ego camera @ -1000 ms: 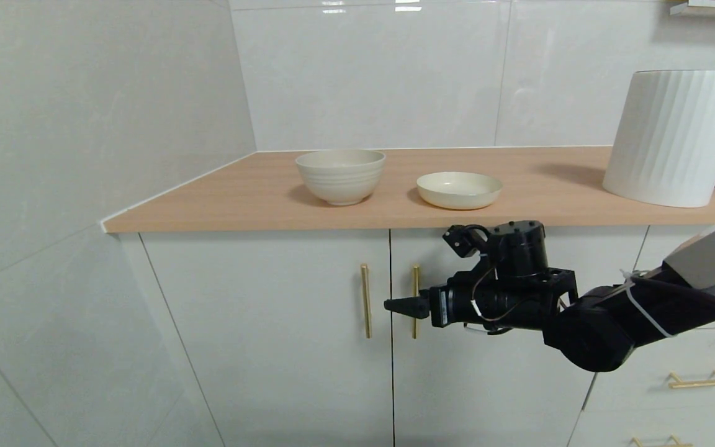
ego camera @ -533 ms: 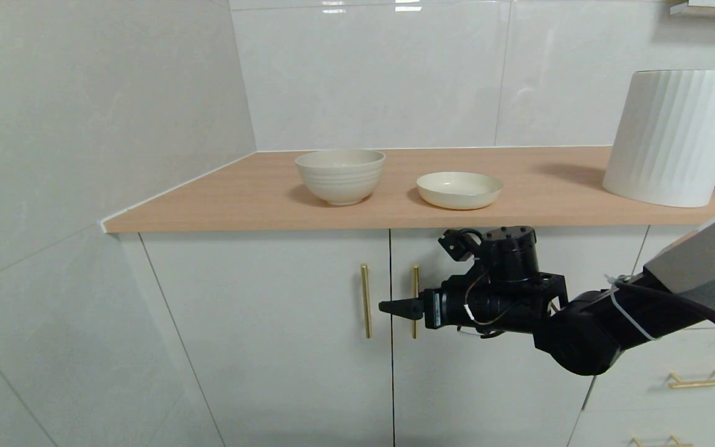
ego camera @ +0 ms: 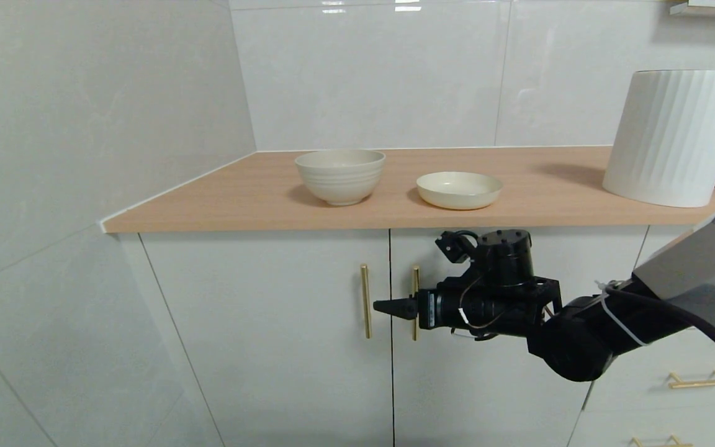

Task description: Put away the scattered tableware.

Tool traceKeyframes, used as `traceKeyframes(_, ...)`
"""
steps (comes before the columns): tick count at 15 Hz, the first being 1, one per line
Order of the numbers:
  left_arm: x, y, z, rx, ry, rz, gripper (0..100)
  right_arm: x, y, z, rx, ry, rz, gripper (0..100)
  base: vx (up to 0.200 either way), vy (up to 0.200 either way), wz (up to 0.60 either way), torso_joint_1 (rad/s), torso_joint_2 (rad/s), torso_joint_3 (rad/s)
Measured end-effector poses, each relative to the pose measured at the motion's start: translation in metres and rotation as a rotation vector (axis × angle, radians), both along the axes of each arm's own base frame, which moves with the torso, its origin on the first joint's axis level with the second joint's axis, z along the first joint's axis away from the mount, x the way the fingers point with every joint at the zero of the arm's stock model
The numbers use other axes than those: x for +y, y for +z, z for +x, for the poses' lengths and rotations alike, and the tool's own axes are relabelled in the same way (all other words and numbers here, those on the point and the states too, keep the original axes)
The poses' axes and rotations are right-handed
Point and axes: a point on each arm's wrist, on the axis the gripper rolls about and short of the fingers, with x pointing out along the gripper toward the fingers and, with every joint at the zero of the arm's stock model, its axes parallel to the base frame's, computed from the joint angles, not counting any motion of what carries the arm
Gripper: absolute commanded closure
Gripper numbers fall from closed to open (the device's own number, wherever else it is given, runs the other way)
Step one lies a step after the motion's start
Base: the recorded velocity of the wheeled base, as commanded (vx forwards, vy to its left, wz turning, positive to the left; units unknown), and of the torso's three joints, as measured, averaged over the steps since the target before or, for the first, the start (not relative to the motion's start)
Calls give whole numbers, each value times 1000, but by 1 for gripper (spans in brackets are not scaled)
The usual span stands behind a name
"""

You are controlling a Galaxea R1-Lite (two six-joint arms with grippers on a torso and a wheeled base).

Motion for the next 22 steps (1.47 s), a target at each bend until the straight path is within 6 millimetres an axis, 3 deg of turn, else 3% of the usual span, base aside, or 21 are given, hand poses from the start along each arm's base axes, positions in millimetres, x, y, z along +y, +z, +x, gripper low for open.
traceKeyframes(8,0,0,0,0,0,0,0,-9,2,-29,62,155,15,0,0,0,0,0,0,0)
traceKeyframes(15,0,0,0,0,0,0,0,-7,13,-75,75,254,5,0,0,0,0,0,0,0)
traceKeyframes(22,-1,7,-2,-23,-27,30,0,-18,15,-95,74,280,18,0,0,0,0,0,0,0)
